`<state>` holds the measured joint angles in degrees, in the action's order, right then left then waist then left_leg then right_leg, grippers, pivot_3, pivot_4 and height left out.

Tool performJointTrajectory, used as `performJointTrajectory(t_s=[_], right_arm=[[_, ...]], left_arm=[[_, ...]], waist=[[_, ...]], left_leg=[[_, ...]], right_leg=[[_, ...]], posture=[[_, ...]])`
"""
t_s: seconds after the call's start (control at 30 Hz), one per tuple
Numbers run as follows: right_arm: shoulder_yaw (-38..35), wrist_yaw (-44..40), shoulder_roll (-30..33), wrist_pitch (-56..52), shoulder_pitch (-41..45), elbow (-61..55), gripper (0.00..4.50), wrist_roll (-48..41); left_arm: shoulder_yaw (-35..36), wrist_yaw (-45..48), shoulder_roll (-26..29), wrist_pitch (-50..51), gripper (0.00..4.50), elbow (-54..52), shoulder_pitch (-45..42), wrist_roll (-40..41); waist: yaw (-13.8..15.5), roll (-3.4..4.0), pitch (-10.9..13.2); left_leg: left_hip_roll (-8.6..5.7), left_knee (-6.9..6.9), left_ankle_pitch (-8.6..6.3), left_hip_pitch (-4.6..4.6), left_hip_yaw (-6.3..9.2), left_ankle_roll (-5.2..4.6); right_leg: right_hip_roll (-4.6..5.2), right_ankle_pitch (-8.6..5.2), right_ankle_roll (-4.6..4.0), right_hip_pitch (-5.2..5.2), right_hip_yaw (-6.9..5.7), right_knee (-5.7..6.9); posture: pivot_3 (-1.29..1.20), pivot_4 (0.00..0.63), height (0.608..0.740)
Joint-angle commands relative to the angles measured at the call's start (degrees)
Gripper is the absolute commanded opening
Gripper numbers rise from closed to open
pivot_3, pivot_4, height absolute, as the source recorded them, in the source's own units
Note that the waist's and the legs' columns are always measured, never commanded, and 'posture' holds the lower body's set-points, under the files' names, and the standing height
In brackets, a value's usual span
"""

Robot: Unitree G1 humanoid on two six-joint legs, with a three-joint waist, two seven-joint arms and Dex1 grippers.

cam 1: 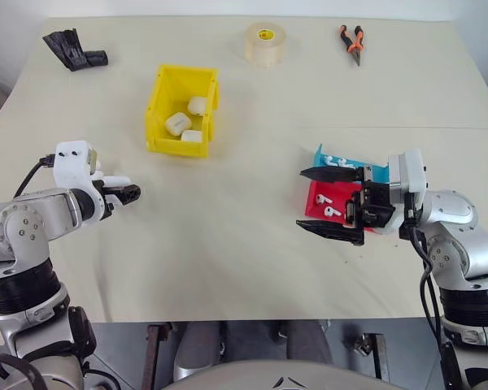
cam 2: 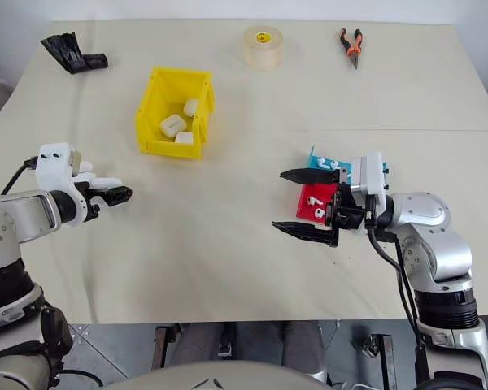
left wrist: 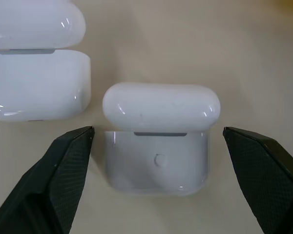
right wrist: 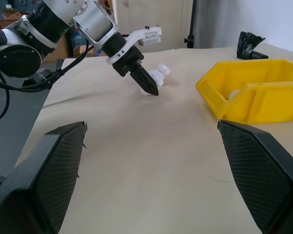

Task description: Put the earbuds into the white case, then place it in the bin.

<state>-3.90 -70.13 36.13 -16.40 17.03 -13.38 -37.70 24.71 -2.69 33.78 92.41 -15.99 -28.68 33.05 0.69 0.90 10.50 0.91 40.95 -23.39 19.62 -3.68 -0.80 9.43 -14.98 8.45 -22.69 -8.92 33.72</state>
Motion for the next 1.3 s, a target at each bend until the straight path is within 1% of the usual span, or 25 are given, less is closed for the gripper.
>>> performJointTrajectory(t_s=[0.03,0.13,0.23,0.33,0.4,0.5,0.6,0.67,0.7,0.77,0.83,0.9,0.93,1.03,1.17,1.3], right_arm=[[-1.6,0.5,-0.1,0.7,-0.5,-2.3,4.5,-1.2],[-1.6,0.8,-0.3,1.1,-0.6,-2.2,4.5,-1.1],[-1.5,0.9,-0.5,1.3,-0.5,-1.9,4.5,-0.9],[-1.3,1.0,-0.6,1.4,-0.5,-1.7,4.5,-0.8],[-1.4,1.0,-0.6,1.4,-0.4,-1.6,4.5,-0.8],[-1.7,0.8,-0.2,1.5,-0.2,-1.1,4.5,-0.7],[-2.1,0.7,0.3,1.7,-0.2,-0.8,4.5,-0.5],[-2.7,0.8,0.9,1.6,-0.3,-0.7,4.5,-0.4],[-3.0,0.8,1.1,1.6,-0.4,-0.7,4.5,-0.4],[-3.8,1.0,1.7,1.4,-0.5,-0.8,4.5,-0.4],[-4.5,1.1,2.4,1.4,-0.5,-0.8,4.5,-0.5],[-6.4,2.0,3.6,1.4,-1.4,-0.9,4.5,-0.4],[-7.6,2.6,4.2,1.3,-2.0,-1.2,4.5,-0.3],[-10.8,3.9,5.9,1.4,-4.5,-2.1,4.5,-0.2],[-16.9,6.5,7.9,1.0,-10.3,-4.9,4.5,-0.6],[-23.1,8.7,8.5,1.0,-17.3,-7.8,4.5,-0.4]], left_arm=[[-0.5,0.0,-0.5,0.1,4.49,0.8,0.5,-0.1],[-0.3,-0.3,-0.6,0.1,3.86,0.0,2.0,1.0],[0.6,-0.5,-0.8,0.1,2.95,-0.6,3.4,1.6],[1.9,0.5,-0.7,0.1,2.95,-1.6,4.7,1.7],[4.7,2.8,-2.1,0.1,2.95,-3.1,4.9,1.9],[6.7,12.7,-2.5,-12.8,2.95,-6.0,9.7,4.9],[6.7,23.3,-2.2,-26.3,2.95,-8.2,15.0,5.9],[6.1,32.3,-4.3,-40.2,2.95,-10.2,19.2,5.6],[5.7,35.0,-5.2,-45.1,2.95,-10.6,20.6,5.3],[4.9,40.2,-8.4,-53.5,2.95,-10.1,22.3,6.0],[3.5,43.5,-10.5,-58.6,2.95,-9.4,23.0,6.8],[-3.8,51.7,-12.6,-70.2,2.95,-8.8,23.6,2.5],[-7.7,53.9,-14.2,-73.6,2.95,-8.4,22.5,1.5],[-15.2,56.1,-18.3,-81.0,2.95,-5.2,19.1,-1.4],[-21.4,60.5,-23.5,-90.1,2.95,1.9,15.0,-2.5],[-26.1,64.4,-27.4,-98.5,2.95,10.2,9.7,-4.6]], waist=[[0.1,0.0,0.0],[0.2,0.0,0.0],[0.3,0.0,0.0],[0.2,0.01,0.0],[0.1,0.01,0.0],[0.0,0.01,0.0],[0.0,-0.02,0.0],[0.2,-0.03,0.0],[0.3,-0.03,0.0],[0.4,-0.03,0.0],[0.6,-0.03,0.0],[0.8,-0.03,0.0],[0.9,-0.03,0.0],[1.1,-0.05,0.0],[0.8,-0.05,0.0],[0.8,-0.05,0.0]], left_leg=[[0.0,0.0,0.0,-0.02,-0.02,0.0],[0.0,-0.01,0.0,-0.08,-0.03,0.0],[0.0,-0.01,0.0,-0.1,-0.05,0.0],[0.0,-0.03,0.0,-0.13,-0.06,0.0],[0.0,-0.05,0.0,-0.17,-0.08,0.0],[0.01,-0.07,0.0,-0.17,-0.11,0.0],[0.03,-0.06,-0.02,-0.12,-0.1,0.03],[0.03,-0.02,-0.02,-0.06,-0.08,0.03],[0.03,-0.02,-0.02,-0.05,-0.08,0.03],[0.03,-0.01,-0.03,-0.05,-0.1,0.04],[0.03,-0.01,-0.03,-0.05,-0.11,0.04],[0.02,0.02,-0.03,-0.04,-0.11,0.03],[0.01,0.03,-0.03,-0.02,-0.11,0.03],[-0.01,0.1,-0.06,0.05,-0.11,-0.03],[0.01,0.05,-0.06,0.04,-0.12,-0.03],[0.01,0.06,-0.05,0.04,-0.14,-0.06]], right_leg=[[0.0,0.0,0.0,0.0,0.02,0.01],[0.0,0.0,0.0,0.04,0.04,0.01],[0.0,0.0,0.0,0.05,0.07,0.01],[0.0,0.0,0.0,0.05,0.08,0.0],[0.0,0.0,0.0,0.05,0.08,0.01],[0.0,0.0,0.0,0.05,0.09,0.0],[0.0,0.0,0.0,0.03,0.06,-0.04],[-0.01,0.0,-0.01,0.03,0.03,-0.06],[0.0,-0.01,-0.01,0.03,0.03,-0.06],[0.0,0.0,-0.01,0.04,0.03,-0.09],[0.0,0.0,-0.01,0.04,0.03,-0.09],[0.0,0.0,-0.01,0.04,0.02,-0.08],[0.0,0.0,-0.01,0.04,0.02,-0.08],[0.03,0.02,0.02,0.06,0.0,-0.12],[0.02,0.02,0.02,0.06,-0.04,-0.1],[0.02,0.02,0.02,0.06,-0.05,-0.11]], posture=[[0.0,0.15,0.74],[0.0,0.15,0.74],[0.0,0.15,0.74],[0.0,0.15,0.74],[0.0,0.15,0.74],[0.0,0.15,0.74],[0.0,0.15,0.74],[0.0,0.15,0.74],[0.0,0.15,0.74],[0.0,0.15,0.74],[0.0,0.15,0.74],[0.0,0.15,0.74],[0.0,0.15,0.74],[0.0,0.15,0.74],[0.0,0.15,0.74],[0.0,0.15,0.74]])
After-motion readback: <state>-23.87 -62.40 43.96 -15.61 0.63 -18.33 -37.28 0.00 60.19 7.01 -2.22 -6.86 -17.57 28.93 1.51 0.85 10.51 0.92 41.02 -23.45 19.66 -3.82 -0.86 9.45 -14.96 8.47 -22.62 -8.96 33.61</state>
